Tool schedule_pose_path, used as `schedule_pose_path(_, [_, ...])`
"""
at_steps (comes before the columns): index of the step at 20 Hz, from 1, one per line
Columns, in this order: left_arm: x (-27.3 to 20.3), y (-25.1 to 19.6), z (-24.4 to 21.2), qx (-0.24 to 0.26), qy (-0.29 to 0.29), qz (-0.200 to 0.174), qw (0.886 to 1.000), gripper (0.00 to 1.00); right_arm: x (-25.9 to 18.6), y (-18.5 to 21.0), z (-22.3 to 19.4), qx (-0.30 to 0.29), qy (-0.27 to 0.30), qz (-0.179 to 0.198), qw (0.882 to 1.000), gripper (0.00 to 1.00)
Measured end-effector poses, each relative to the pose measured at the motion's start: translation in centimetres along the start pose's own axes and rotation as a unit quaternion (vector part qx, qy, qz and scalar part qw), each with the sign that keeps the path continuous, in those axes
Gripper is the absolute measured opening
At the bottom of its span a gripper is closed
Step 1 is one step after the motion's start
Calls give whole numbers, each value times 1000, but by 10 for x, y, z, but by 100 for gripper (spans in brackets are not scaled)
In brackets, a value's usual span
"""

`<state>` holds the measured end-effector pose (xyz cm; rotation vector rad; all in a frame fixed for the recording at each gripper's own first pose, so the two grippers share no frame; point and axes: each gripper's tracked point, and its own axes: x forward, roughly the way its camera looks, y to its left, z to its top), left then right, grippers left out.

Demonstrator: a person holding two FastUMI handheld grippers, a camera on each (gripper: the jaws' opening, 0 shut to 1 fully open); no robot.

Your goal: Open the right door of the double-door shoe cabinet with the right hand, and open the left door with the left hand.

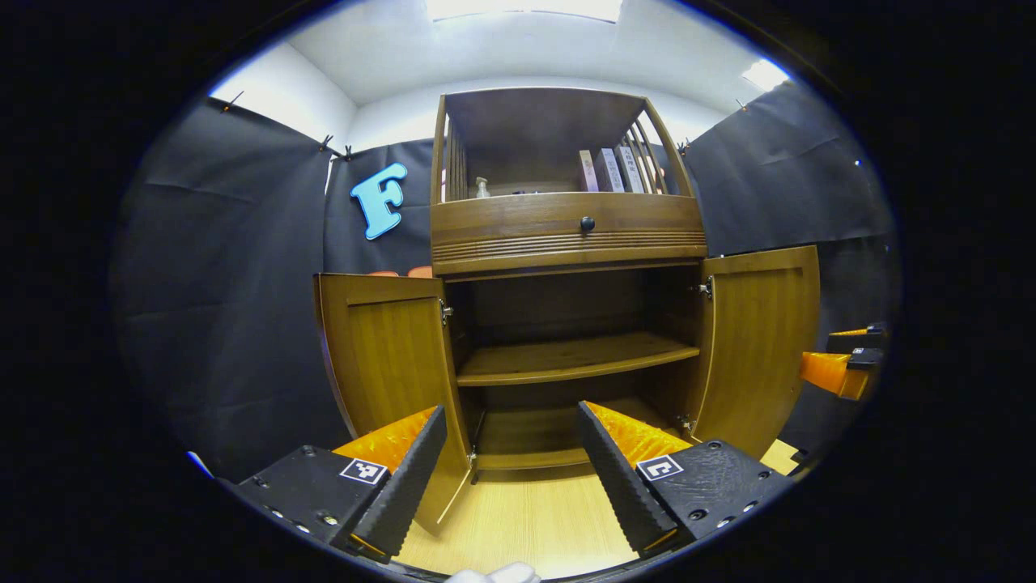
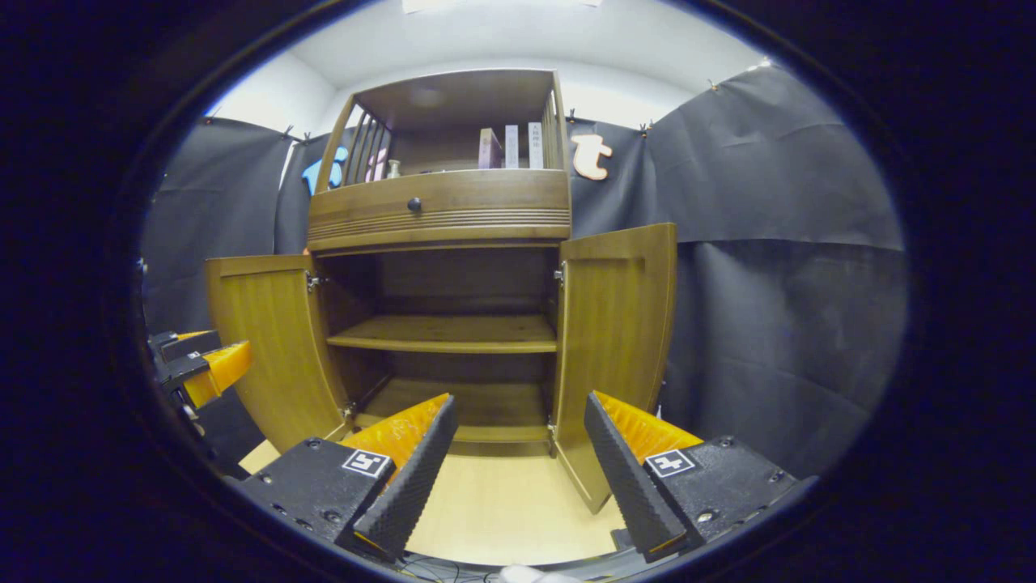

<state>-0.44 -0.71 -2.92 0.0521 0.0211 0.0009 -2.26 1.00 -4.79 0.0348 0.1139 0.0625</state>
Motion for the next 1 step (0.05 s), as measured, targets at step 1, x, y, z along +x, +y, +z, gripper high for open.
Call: schedule_pose_path(1, [1,-1,2,0,-4,0,1000,96,-1,-2,1,0,-1,-1,1000,100])
